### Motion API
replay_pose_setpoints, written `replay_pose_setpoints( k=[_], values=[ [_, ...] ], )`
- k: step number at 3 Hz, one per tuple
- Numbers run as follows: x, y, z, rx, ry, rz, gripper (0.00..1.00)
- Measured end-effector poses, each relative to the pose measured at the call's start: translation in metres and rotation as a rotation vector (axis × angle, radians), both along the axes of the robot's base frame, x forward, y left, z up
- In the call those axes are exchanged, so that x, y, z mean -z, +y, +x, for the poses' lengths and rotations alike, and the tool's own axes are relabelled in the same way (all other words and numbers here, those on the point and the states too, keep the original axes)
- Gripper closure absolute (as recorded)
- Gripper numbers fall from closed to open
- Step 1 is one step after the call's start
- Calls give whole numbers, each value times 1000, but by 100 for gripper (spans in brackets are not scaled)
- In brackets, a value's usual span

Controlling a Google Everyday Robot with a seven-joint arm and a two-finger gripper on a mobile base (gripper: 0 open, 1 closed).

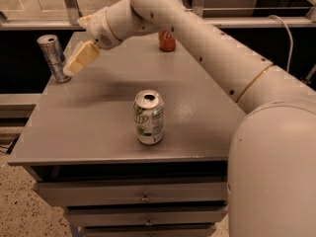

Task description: Pick redbull can

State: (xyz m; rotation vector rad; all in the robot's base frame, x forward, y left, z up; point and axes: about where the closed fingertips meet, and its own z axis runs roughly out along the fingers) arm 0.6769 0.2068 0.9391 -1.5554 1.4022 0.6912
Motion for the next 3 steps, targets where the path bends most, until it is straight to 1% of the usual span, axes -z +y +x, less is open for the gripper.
replay_pose_setpoints(
  k=[1, 2, 3],
  values=[
    [26, 47, 1, -58, 11, 36, 0],
    [38, 69, 6, -73, 29, 56, 0],
    [46, 86, 6, -77, 51, 67, 18]
  ],
)
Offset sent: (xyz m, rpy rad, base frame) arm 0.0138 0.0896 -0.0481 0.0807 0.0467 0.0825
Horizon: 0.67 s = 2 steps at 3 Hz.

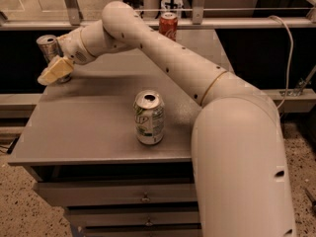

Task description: Pick redbull can

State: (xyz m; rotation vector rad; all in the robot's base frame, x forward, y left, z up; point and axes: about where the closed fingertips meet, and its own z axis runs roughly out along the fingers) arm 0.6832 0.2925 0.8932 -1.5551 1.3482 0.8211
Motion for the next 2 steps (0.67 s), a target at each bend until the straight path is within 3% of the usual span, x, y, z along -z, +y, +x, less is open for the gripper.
replay_pose_setpoints(
  k=[1, 2],
  values=[
    [5, 7, 2, 7, 20, 11, 41],
    [-1, -4, 12, 41, 31, 41, 72]
  ],
)
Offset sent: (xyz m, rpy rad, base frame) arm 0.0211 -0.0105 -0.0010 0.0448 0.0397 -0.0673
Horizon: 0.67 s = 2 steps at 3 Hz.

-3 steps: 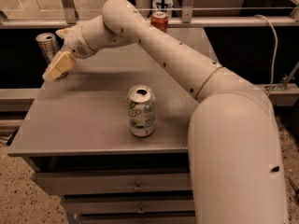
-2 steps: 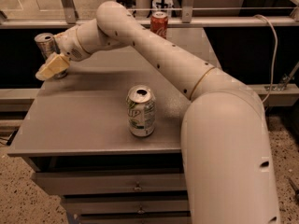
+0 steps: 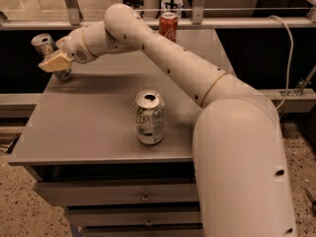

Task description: Pick redbull can

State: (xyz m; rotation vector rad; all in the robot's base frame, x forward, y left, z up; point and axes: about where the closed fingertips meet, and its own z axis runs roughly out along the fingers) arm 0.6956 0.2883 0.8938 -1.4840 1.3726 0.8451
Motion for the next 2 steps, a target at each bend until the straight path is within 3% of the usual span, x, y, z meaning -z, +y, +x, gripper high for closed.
replay_pose_setpoints(
  k=[1, 2],
  values=[
    [-12, -23, 10, 36, -1, 34, 96],
    [-41, -55, 13, 57, -21, 111, 100]
  ],
)
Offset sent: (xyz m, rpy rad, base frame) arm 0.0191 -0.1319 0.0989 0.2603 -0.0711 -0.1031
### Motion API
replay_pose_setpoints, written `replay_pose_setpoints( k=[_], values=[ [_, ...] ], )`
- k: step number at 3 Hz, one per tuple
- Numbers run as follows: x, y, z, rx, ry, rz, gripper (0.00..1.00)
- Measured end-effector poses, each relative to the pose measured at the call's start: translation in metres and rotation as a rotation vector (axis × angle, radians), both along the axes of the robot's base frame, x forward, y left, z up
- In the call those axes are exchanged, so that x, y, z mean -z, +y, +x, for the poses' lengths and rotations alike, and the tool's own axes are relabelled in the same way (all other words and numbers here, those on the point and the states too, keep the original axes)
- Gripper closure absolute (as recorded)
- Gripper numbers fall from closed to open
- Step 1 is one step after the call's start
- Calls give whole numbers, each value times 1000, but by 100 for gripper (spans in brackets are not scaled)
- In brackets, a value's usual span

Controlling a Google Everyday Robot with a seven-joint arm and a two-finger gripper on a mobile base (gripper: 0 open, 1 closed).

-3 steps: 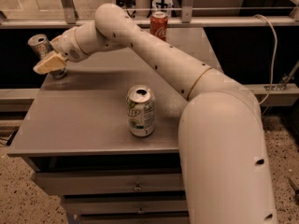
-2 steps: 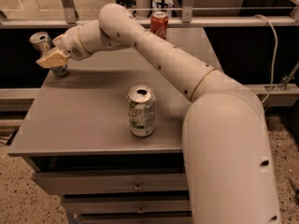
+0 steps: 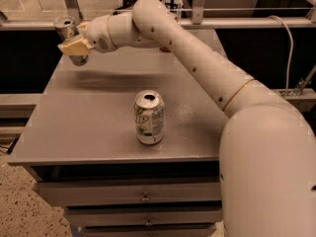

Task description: Pick redbull can

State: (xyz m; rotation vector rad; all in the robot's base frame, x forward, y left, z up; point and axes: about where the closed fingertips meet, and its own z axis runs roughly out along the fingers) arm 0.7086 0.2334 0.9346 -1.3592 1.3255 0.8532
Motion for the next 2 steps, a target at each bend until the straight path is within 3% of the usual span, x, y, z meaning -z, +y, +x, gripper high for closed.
replay_pose_setpoints(
  k=[1, 2],
  values=[
    [-35, -38, 0, 20, -21, 104, 100],
    [-35, -38, 0, 20, -21, 104, 100]
  ],
)
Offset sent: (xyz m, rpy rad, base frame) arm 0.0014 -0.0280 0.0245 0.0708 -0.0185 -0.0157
